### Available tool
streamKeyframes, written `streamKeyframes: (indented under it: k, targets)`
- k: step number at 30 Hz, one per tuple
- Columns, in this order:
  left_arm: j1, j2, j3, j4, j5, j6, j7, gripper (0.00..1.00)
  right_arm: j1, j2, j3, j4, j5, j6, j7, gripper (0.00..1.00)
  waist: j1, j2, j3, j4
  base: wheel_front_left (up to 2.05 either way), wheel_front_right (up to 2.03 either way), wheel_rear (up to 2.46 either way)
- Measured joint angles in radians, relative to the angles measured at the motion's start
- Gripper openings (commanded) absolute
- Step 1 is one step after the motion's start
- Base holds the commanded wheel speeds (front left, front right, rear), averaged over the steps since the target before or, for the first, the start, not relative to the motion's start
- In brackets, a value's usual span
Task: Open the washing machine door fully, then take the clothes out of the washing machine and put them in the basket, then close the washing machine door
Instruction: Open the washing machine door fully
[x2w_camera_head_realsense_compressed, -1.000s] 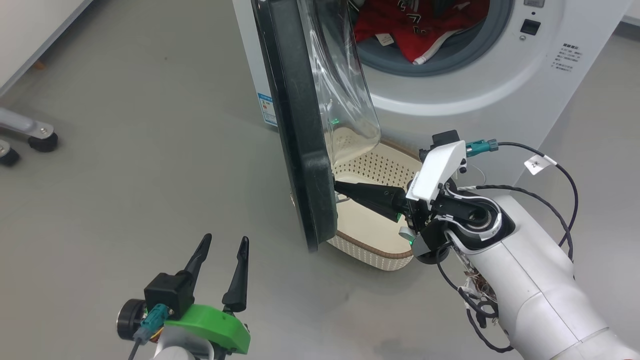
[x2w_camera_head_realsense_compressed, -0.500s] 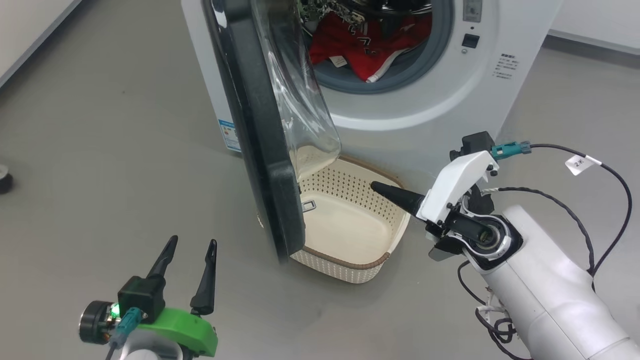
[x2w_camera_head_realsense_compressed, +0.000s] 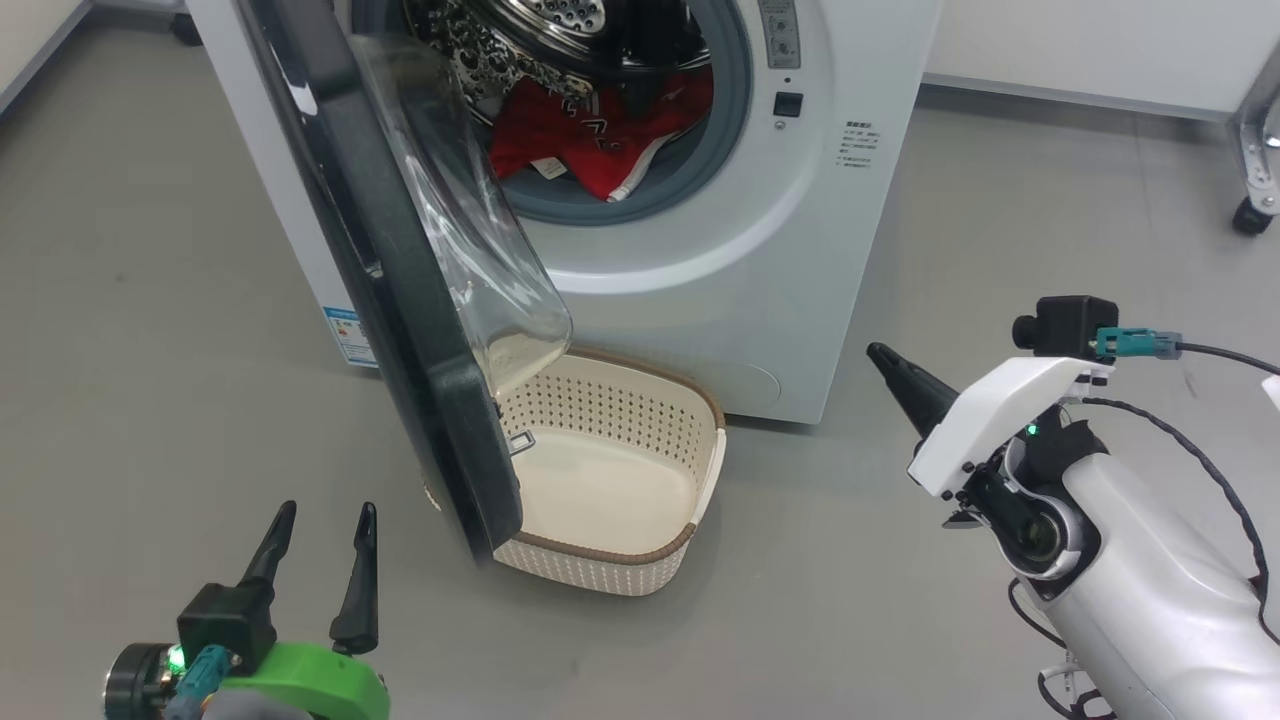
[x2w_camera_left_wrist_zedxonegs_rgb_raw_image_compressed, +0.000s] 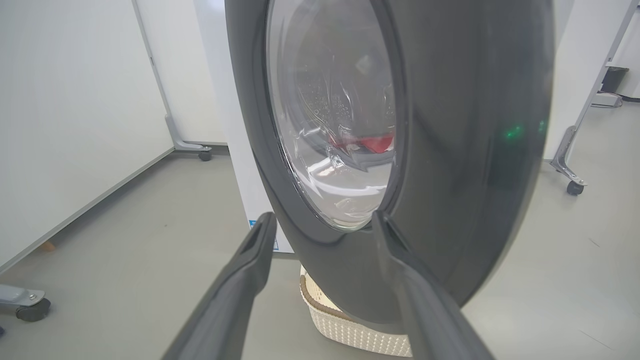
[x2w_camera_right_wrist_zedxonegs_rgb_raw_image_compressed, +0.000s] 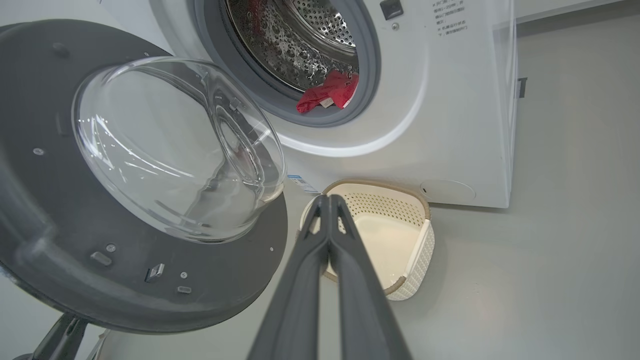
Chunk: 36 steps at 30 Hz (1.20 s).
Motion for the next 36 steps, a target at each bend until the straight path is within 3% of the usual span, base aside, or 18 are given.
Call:
streamKeyframes:
  k: [7,21,29,30,31,36]
  targets:
    - [0.031,0.001,0.021,-0.01,0.0,0.0,0.0,1.0,0.05,-0.066,0.007,-0.034,-0.145,-0.003,-0.158,0.0,0.0,0.0,-0.024,-0.057,0.0,0.0,0.0]
    - [0.057,-0.004,0.049,-0.031,0.0,-0.003,0.0,1.0,0.199,-0.111,0.0,-0.093,-0.278,-0.117,-0.376,0.0,0.0,0.0,-0.046,-0.12,0.0,0.0,0.0]
    - [0.057,-0.017,0.067,-0.043,0.0,-0.003,0.0,1.0,0.283,-0.121,-0.019,-0.113,-0.298,-0.166,-0.404,0.0,0.0,0.0,-0.041,-0.124,0.0,0.0,0.0]
    - [0.057,-0.017,0.069,-0.044,0.0,-0.006,0.0,1.0,0.291,-0.121,-0.02,-0.119,-0.305,-0.168,-0.407,0.24,0.0,0.0,-0.04,-0.124,0.0,0.0,0.0]
    - [0.058,-0.017,0.07,-0.044,0.0,-0.006,0.0,1.0,0.298,-0.121,-0.025,-0.126,-0.311,-0.169,-0.41,1.0,0.0,0.0,-0.039,-0.125,0.0,0.0,0.0]
    - [0.061,-0.018,0.082,-0.046,0.0,-0.006,0.0,1.0,0.334,-0.114,-0.059,-0.154,-0.317,-0.181,-0.416,1.0,0.0,0.0,-0.037,-0.125,0.0,0.0,0.0]
